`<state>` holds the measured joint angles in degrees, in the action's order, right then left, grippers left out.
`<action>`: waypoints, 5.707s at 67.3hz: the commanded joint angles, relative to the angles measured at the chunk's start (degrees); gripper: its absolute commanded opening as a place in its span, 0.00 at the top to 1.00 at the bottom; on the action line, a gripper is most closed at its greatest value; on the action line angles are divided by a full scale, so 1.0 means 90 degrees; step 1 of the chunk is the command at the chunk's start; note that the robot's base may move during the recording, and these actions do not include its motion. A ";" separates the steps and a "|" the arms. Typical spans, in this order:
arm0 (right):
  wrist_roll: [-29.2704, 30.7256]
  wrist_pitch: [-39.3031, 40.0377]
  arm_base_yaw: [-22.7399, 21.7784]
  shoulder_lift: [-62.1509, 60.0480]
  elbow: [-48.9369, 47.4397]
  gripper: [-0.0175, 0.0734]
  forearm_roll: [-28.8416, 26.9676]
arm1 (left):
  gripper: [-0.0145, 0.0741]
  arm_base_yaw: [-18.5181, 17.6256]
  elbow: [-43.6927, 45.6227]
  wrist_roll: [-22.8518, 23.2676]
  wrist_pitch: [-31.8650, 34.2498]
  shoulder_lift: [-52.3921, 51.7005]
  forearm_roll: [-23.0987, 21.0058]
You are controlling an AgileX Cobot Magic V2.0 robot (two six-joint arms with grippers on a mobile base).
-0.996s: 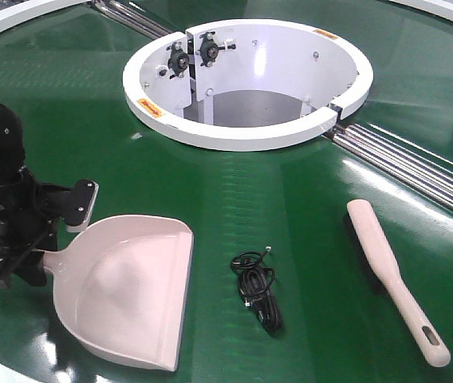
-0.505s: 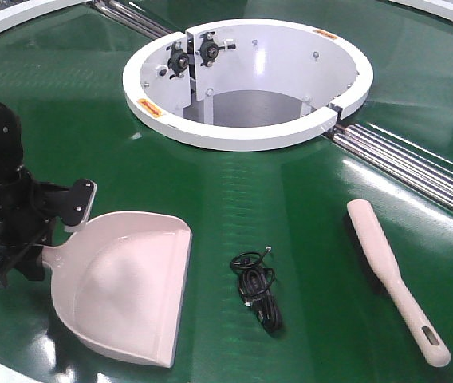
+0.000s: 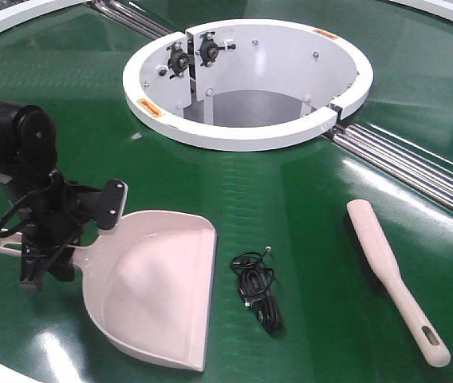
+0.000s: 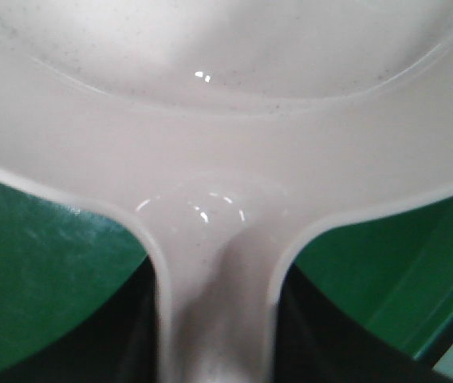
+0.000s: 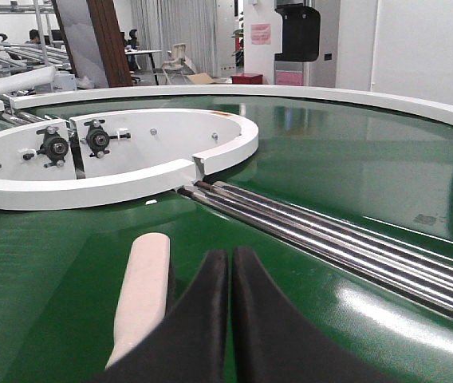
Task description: Clean and inspect green conveyor with broom and dustpan
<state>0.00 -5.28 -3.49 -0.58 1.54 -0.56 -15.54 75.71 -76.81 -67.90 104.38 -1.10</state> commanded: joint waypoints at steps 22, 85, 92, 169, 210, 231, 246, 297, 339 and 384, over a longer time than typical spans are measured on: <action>0.0000 0.0470 -0.0022 -0.0112 0.0138 0.82 0.0023 | 0.85 -0.0093 0.0169 0.0453 -0.0099 -0.0198 -0.0090; 0.0000 0.0470 -0.0022 -0.0112 0.0138 0.82 0.0023 | 0.84 -0.0087 0.0169 0.0597 0.0002 -0.0221 -0.0113; 0.0000 0.0470 -0.0022 -0.0112 0.0138 0.82 0.0023 | 0.84 -0.0087 0.0169 0.0597 0.0002 -0.0221 -0.0113; -0.0518 -0.0982 -0.0022 0.1789 -0.3054 0.82 -0.0601 | 0.84 -0.0087 0.0169 0.0597 -0.0003 -0.0221 -0.0113; -0.0359 -0.3272 -0.0022 0.3313 -0.3772 0.81 -0.0546 | 0.84 -0.0087 0.0169 0.0597 -0.0003 -0.0221 -0.0113; -0.0168 -0.3929 -0.0022 0.3490 -0.4086 0.75 -0.0456 | 0.84 -0.0087 0.0169 0.0597 -0.0003 -0.0221 -0.0113; 0.0209 -0.4877 0.0313 0.4342 -0.4791 0.50 -0.0546 | 0.84 -0.0087 0.0169 0.0597 -0.0003 -0.0221 -0.0113; -0.0107 -0.6034 0.1565 0.8198 -0.6662 0.21 0.0337 | 0.84 -0.0087 0.0169 0.0597 -0.0003 -0.0221 -0.0113; -0.0172 -0.6285 0.1565 1.0581 -0.7094 0.24 0.0363 | 0.84 -0.0087 0.0169 0.0597 -0.0003 -0.0221 -0.0113; -0.0290 -0.6107 0.1558 1.0861 -0.7094 0.82 0.0380 | 0.84 -0.0087 0.0169 0.0597 -0.0003 -0.0221 -0.0113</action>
<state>-3.07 -59.22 10.43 100.03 -60.78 2.22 -16.07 75.71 -72.57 -68.58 105.14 -1.12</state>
